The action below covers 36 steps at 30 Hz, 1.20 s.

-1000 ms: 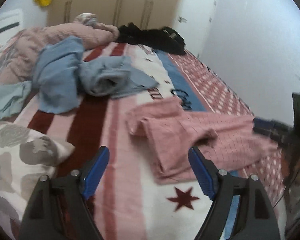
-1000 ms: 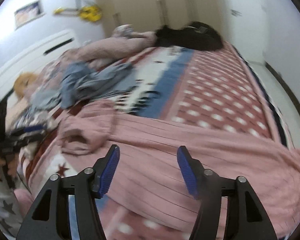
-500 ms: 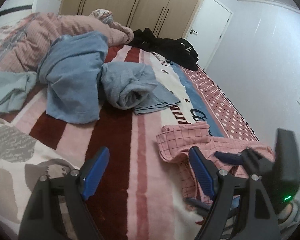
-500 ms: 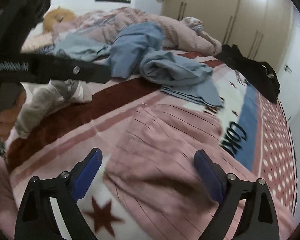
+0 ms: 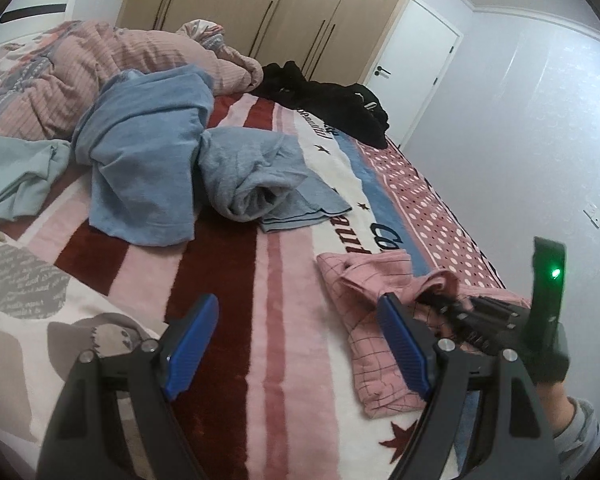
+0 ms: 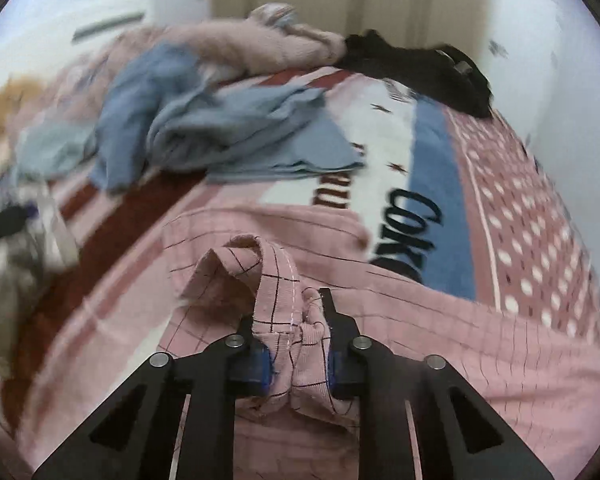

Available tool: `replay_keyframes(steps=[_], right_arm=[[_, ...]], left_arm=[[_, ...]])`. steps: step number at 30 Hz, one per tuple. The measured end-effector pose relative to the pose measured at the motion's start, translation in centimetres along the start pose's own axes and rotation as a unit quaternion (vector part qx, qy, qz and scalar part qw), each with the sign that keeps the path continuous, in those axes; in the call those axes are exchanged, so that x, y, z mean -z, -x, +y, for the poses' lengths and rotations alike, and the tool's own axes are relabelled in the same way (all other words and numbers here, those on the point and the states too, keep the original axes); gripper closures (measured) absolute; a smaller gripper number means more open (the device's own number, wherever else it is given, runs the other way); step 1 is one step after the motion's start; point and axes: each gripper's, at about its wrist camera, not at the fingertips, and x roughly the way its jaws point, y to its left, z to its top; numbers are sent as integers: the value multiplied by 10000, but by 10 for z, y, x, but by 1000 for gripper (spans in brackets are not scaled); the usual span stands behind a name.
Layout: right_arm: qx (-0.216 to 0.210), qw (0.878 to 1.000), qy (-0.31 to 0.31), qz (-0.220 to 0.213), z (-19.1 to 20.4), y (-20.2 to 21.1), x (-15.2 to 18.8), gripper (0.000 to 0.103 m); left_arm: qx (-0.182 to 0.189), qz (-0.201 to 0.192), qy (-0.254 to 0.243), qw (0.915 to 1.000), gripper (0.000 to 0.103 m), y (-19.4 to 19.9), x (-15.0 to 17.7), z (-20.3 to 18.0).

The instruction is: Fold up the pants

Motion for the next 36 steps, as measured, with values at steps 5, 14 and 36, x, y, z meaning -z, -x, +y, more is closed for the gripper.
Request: replay_keyframes(steps=[5,14,36], right_arm=[[-81,9981,-563,-248,-36,30,7,96],[-134,9938,-1070,275,-81,33,19,70],[625,9889,1111,760,-17,17,17,88]], left_arm=[[31,21,-29,10000,24,-2,2,-6],[78,55,-53,9999,24,-4,4,-12],[116,36,26,9999,24,2,5,-2]])
